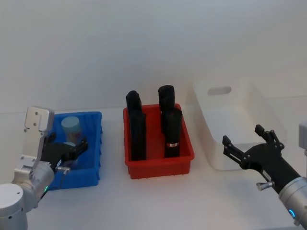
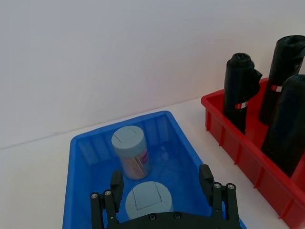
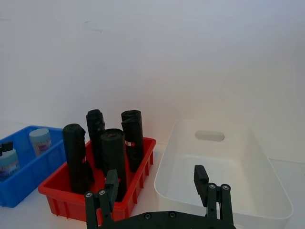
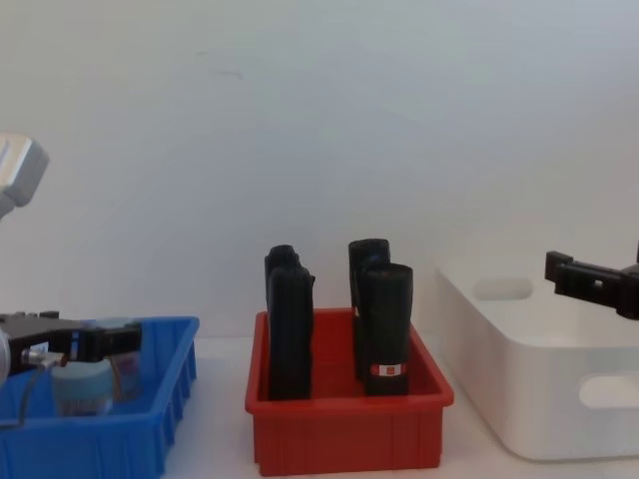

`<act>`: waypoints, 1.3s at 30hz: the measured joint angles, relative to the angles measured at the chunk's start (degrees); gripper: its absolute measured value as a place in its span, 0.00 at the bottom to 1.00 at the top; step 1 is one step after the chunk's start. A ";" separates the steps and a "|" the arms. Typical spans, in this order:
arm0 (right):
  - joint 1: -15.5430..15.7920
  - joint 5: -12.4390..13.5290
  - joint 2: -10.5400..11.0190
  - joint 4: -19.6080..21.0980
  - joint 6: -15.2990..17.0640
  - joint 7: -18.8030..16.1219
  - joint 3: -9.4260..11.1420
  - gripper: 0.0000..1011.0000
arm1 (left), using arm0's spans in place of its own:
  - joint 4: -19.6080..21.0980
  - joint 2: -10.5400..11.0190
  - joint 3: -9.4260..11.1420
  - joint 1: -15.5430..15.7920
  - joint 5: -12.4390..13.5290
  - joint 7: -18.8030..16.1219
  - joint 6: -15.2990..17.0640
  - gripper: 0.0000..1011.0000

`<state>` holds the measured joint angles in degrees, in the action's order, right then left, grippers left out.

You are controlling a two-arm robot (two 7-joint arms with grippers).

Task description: Pick the cotton swabs from the blue box and place them into the white box.

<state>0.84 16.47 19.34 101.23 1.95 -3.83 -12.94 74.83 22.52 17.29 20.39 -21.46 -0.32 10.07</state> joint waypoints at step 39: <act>0.00 0.00 0.00 0.00 0.00 0.00 0.00 0.99 | -8.49 -1.75 -1.26 2.85 -3.10 4.09 -0.65 0.81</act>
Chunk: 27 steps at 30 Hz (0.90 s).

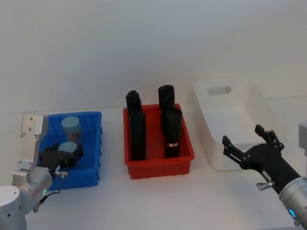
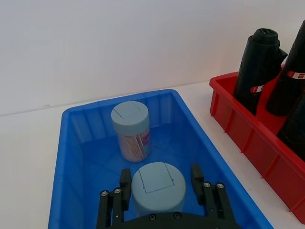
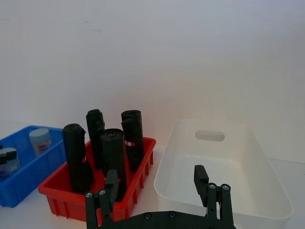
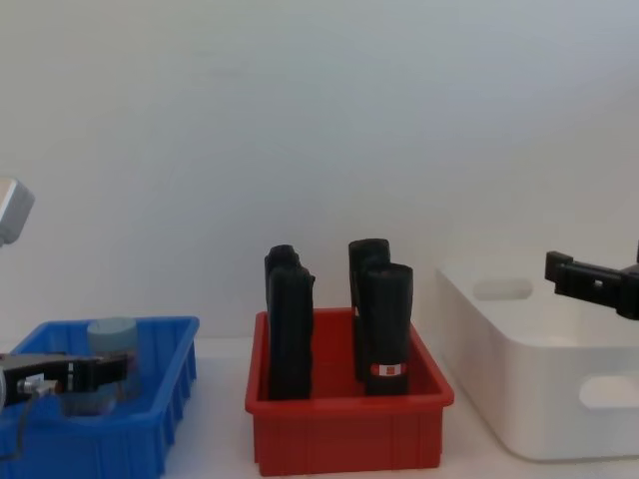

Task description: Pick the cotton swabs from the blue box and place them into the white box.

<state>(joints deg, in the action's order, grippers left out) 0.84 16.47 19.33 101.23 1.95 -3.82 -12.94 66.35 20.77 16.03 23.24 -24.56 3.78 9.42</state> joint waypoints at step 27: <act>0.00 0.00 0.00 0.00 0.00 0.00 0.00 0.99 | 7.93 1.31 -0.50 -1.52 4.84 0.65 0.35 0.65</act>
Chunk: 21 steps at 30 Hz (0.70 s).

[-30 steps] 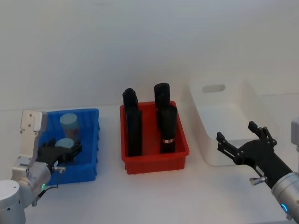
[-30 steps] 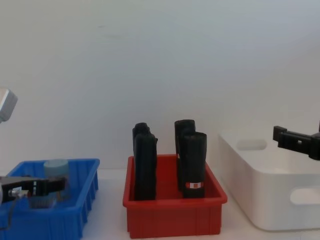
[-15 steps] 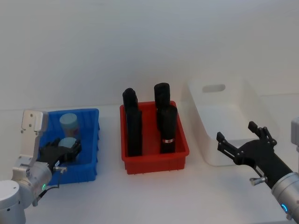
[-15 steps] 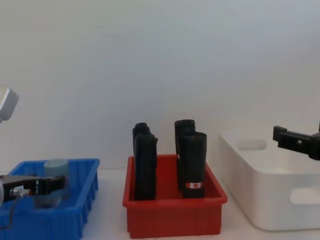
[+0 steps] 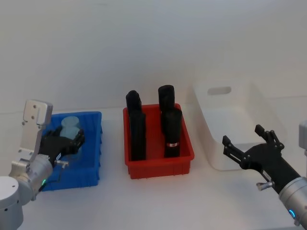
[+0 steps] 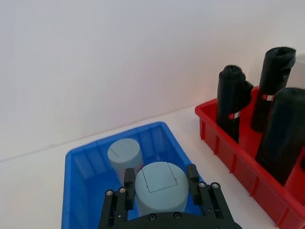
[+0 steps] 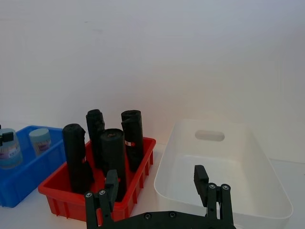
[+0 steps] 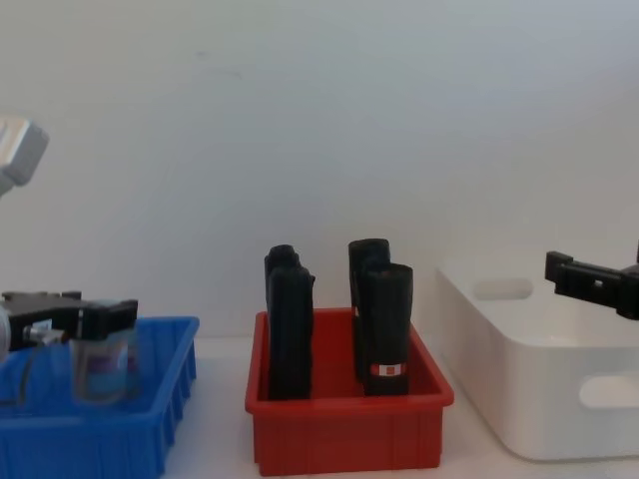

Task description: Pick the cotton swabs from the blue box and place them into the white box.

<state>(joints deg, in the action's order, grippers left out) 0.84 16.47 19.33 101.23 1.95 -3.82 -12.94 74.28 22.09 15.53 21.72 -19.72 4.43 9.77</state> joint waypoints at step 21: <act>0.00 0.00 0.00 0.00 0.00 0.00 0.00 0.99 | 7.72 1.36 -1.28 1.19 -0.33 8.86 2.17 0.65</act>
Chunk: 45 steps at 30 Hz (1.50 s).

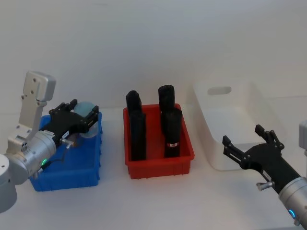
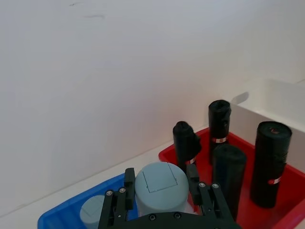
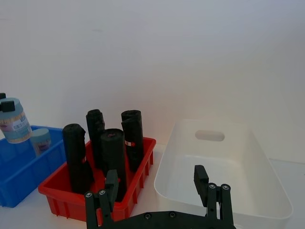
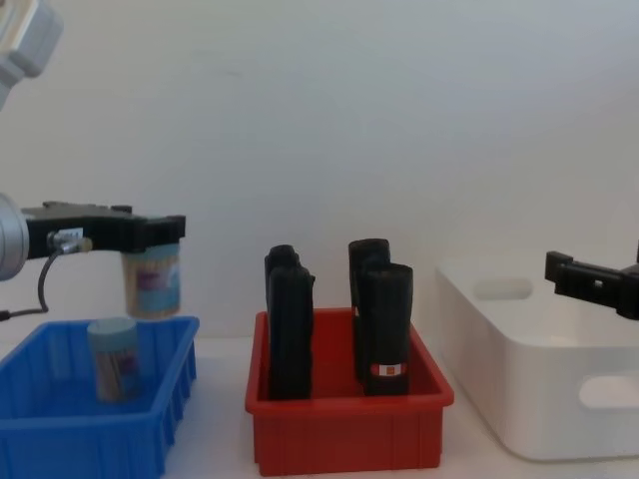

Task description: Pick the cotton swabs from the blue box and place them into the white box.

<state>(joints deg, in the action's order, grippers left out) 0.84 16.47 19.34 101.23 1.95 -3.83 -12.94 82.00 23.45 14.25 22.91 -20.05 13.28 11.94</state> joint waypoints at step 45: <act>0.00 -0.09 -0.01 0.04 0.00 -0.21 0.00 0.99 | -4.52 -3.40 1.38 11.58 -5.50 24.94 8.40 0.65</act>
<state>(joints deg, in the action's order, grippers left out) 0.84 16.38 19.33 101.27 1.95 -4.03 -12.94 77.48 20.05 15.64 34.48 -25.55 38.23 20.34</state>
